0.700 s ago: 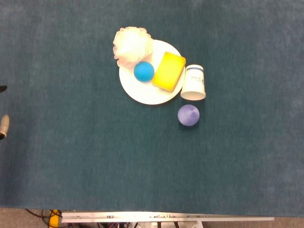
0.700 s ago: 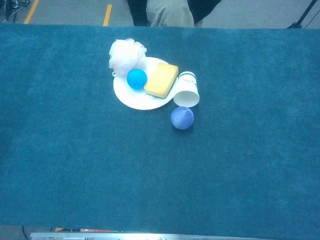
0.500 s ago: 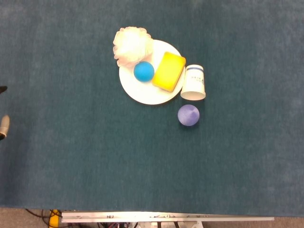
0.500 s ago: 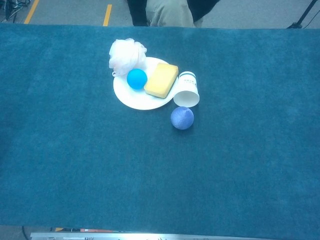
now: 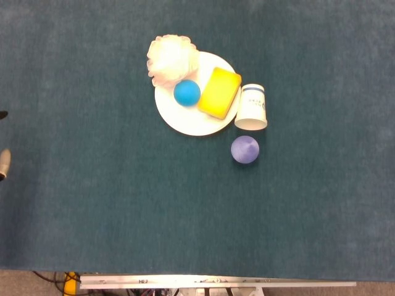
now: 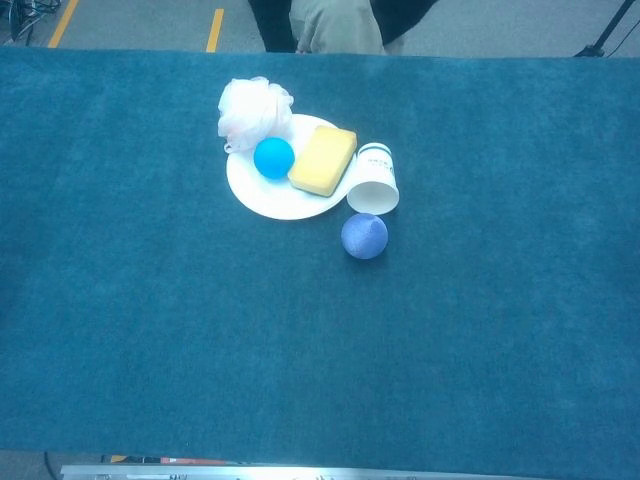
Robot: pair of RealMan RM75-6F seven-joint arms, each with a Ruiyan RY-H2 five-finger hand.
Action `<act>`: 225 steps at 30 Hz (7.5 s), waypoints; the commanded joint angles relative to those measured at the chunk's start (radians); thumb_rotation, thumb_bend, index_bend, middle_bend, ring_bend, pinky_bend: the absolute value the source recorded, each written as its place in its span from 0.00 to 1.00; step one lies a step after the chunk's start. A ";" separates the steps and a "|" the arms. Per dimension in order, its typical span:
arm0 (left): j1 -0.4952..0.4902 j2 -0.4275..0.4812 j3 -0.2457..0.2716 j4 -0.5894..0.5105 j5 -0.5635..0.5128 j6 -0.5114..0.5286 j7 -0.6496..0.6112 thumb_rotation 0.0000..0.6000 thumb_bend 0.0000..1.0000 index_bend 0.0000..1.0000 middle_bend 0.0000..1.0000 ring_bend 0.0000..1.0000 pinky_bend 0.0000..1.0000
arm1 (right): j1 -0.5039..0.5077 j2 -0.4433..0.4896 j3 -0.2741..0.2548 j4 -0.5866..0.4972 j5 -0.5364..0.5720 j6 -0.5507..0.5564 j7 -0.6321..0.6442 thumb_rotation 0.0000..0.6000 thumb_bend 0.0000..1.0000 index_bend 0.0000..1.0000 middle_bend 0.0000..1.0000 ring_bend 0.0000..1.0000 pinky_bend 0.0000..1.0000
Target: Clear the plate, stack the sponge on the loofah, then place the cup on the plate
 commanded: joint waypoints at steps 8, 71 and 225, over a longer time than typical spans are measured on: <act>0.005 0.014 -0.001 0.001 0.004 0.011 -0.012 1.00 0.41 0.19 0.25 0.21 0.11 | 0.150 0.073 0.006 -0.137 -0.115 -0.166 -0.048 1.00 0.07 0.34 0.41 0.33 0.32; 0.050 0.039 0.008 0.021 -0.014 0.028 -0.059 1.00 0.41 0.19 0.25 0.21 0.11 | 0.649 -0.547 0.002 0.110 0.340 -0.642 -0.871 1.00 0.01 0.18 0.31 0.18 0.28; 0.081 0.043 0.021 0.000 -0.009 0.049 -0.051 1.00 0.41 0.19 0.25 0.21 0.11 | 0.726 -0.556 -0.011 0.285 0.390 -0.518 -0.858 1.00 0.00 0.13 0.28 0.19 0.33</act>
